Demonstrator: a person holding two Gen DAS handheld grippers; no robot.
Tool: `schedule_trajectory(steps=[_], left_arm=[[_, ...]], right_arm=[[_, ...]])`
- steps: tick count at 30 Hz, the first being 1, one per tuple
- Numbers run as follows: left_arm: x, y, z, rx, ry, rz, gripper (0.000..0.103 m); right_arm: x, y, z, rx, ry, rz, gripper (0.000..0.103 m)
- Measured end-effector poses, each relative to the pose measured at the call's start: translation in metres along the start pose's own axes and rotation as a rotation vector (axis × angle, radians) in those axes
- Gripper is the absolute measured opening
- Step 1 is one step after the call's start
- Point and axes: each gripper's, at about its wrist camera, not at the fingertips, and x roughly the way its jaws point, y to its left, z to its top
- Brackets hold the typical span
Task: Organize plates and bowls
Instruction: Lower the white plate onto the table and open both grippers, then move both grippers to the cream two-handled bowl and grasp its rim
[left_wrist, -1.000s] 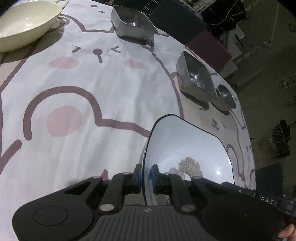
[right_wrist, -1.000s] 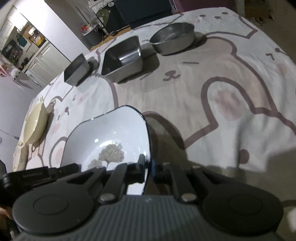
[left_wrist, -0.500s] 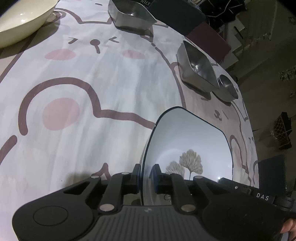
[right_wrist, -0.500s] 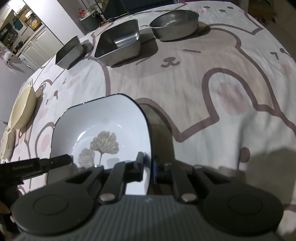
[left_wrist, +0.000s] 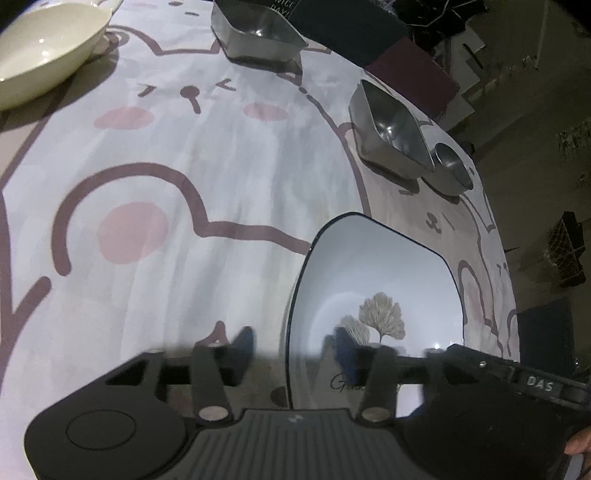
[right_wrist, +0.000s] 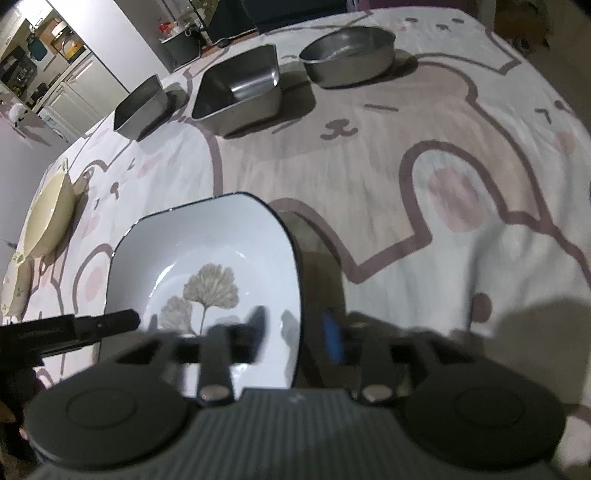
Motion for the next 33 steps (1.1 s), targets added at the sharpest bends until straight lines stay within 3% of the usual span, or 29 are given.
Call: schedule_trajectory(steps=[1,3,7,12,15,21,27,33], left_arm=[[-0.003,0.0,-0.001,0.003,-0.003,0.003,0.076],[-0.009,-0.003,-0.003,0.025,-0.016,0.02,0.086],[-0.02,-0.011,-0.006,0.08,-0.031,0.026,0.099],[-0.035,-0.022,-0.009,0.159,-0.056,0.033,0.103],[-0.046,-0.029,-0.008,0.206,-0.068,0.04,0.103],[-0.085,-0.035,-0.002,0.268,-0.169,0.04,0.103],[-0.126,-0.021,0.013,0.239,-0.3,0.045,0.103],[-0.163,0.007,0.033,0.185,-0.439,0.113,0.103]], right_arm=[[-0.002,0.0,-0.001,-0.002,-0.007,-0.006,0.062],[-0.007,0.0,-0.002,-0.005,-0.014,-0.005,0.065],[-0.016,-0.002,-0.007,-0.003,-0.018,-0.008,0.077],[-0.032,0.005,-0.015,-0.038,-0.041,-0.004,0.101],[-0.045,0.012,-0.016,-0.055,-0.064,0.003,0.103],[-0.085,0.032,-0.013,-0.104,-0.175,0.017,0.103],[-0.113,0.056,0.0,-0.137,-0.289,0.057,0.103],[-0.122,0.092,0.023,-0.174,-0.36,0.119,0.103]])
